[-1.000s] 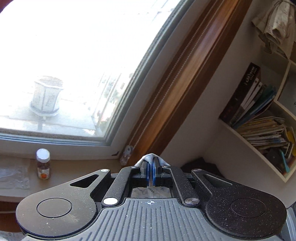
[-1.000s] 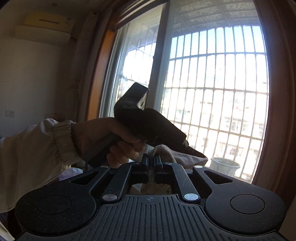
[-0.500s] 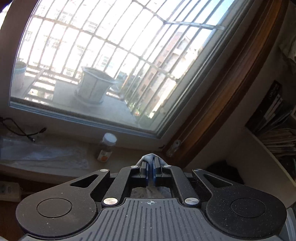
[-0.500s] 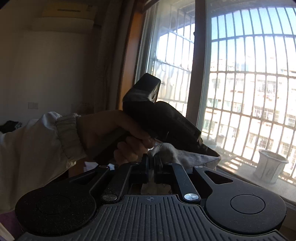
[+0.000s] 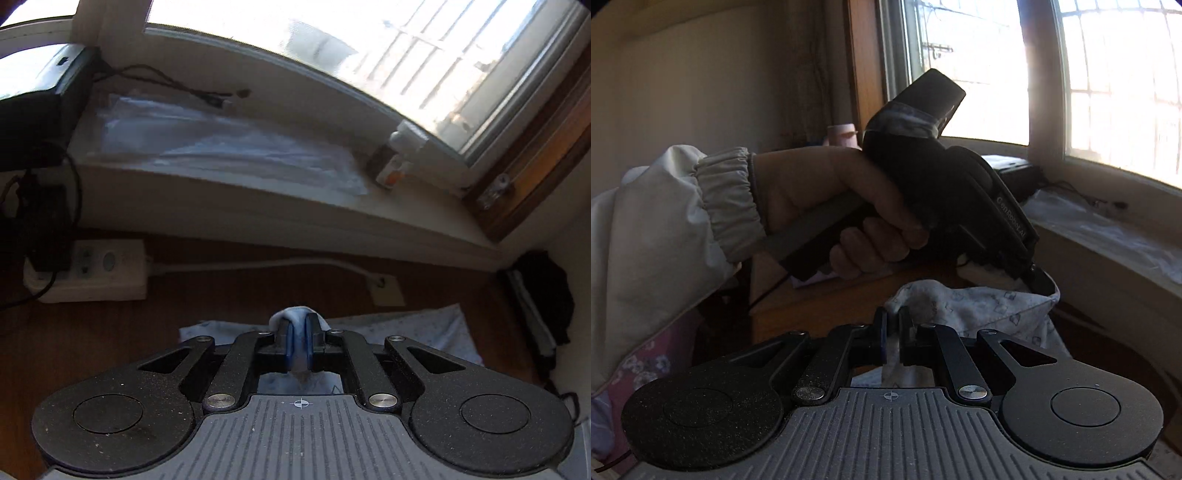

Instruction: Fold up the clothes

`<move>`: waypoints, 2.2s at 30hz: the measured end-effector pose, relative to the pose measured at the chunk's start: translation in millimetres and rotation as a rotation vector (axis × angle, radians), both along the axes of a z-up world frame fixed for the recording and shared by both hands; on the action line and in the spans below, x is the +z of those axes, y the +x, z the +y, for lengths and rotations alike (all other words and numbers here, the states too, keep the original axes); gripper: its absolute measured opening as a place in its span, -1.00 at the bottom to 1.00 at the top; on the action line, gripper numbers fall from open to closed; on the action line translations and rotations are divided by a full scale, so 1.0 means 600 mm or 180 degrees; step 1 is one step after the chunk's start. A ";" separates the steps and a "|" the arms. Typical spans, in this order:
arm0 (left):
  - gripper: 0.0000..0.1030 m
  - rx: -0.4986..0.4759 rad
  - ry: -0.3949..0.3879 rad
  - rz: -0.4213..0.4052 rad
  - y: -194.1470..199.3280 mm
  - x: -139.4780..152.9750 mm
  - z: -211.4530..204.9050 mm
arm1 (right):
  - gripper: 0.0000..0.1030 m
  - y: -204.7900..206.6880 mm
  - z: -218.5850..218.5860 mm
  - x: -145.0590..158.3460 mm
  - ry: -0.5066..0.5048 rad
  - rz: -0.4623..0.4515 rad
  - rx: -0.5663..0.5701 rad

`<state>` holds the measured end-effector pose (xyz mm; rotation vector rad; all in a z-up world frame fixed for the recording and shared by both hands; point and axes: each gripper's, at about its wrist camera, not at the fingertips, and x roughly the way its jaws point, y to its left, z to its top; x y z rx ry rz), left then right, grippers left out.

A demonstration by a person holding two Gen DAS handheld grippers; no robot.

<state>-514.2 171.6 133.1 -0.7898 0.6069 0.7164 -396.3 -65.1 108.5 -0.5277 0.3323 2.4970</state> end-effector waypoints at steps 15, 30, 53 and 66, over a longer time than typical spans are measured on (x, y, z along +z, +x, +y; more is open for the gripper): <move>-0.30 0.0199 0.0292 0.0032 -0.043 -0.025 -0.062 | -0.29 0.153 -0.008 -0.097 -0.0071 -0.0418 -0.0503; -0.04 0.0549 0.0333 -0.0436 -0.070 -0.113 -0.044 | -0.29 0.423 -0.097 -0.168 -0.0292 -0.0681 -0.1349; 0.36 0.0300 0.1070 0.0135 0.101 -0.027 -0.128 | -0.15 0.467 -0.158 -0.194 -0.0159 -0.0591 -0.1542; 0.48 -0.0823 0.1199 0.0019 0.451 -0.129 -0.192 | -0.59 0.541 -0.327 -0.178 -0.0083 -0.0531 -0.1882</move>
